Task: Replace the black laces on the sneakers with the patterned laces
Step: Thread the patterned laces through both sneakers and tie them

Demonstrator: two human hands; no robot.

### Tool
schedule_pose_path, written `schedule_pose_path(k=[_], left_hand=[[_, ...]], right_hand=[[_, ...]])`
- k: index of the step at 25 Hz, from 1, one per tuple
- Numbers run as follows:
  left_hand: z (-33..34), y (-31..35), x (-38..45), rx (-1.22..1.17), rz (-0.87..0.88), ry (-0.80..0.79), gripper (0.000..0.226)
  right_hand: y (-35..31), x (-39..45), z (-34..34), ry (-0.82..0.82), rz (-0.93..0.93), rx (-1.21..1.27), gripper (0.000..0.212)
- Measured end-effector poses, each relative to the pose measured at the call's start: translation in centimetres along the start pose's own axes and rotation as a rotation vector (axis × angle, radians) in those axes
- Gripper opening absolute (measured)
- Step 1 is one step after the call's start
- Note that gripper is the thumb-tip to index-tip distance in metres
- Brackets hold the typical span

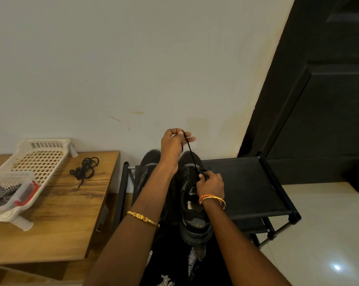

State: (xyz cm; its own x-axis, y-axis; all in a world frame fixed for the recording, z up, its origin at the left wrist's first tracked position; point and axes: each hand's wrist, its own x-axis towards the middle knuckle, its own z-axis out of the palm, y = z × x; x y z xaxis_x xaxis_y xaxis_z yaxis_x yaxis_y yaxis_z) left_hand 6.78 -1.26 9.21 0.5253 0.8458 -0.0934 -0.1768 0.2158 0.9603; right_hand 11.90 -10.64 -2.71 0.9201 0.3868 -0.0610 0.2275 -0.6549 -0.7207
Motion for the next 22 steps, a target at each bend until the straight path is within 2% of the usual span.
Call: schedule_pose_path(k=[2, 4, 6, 8, 11, 14, 20, 22], left_hand=[[0.1, -1.3, 0.1, 0.146, -0.082, 0.023, 0.012], [-0.4, -3.9, 0.1, 0.589, -0.092, -0.001, 0.016], [-1.0, -6.8, -0.7, 0.967, -0.071, -0.092, 0.025], [-1.3, -8.7, -1.7, 1.093, -0.051, -0.093, 0.03], [-1.3, -9.0, -1.9, 1.06, 0.006, -0.059, 0.022], [-1.6, -8.8, -1.6, 0.937, -0.042, -0.034, 0.017], [-2.3, -7.5, -2.7, 0.442, -0.012, 0.195, 0.008], [-2.4, -6.7, -2.8, 0.32, 0.031, 0.259, 0.013]], right_hand=[[0.0, 0.0, -0.1, 0.004, -0.003, -0.008, 0.024], [-0.1, 0.0, -0.2, 0.002, 0.002, -0.013, 0.024], [-0.1, 0.1, -0.2, -0.011, 0.004, -0.02, 0.023], [-0.1, 0.1, -0.3, -0.017, 0.0, -0.027, 0.022], [0.0, 0.2, -0.2, -0.014, 0.001, -0.031, 0.021], [0.0, 0.2, 0.0, -0.011, 0.006, -0.024, 0.021], [0.0, 0.1, 0.1, 0.0, 0.004, -0.006, 0.02], [0.0, 0.1, 0.1, 0.0, 0.002, -0.004, 0.02]])
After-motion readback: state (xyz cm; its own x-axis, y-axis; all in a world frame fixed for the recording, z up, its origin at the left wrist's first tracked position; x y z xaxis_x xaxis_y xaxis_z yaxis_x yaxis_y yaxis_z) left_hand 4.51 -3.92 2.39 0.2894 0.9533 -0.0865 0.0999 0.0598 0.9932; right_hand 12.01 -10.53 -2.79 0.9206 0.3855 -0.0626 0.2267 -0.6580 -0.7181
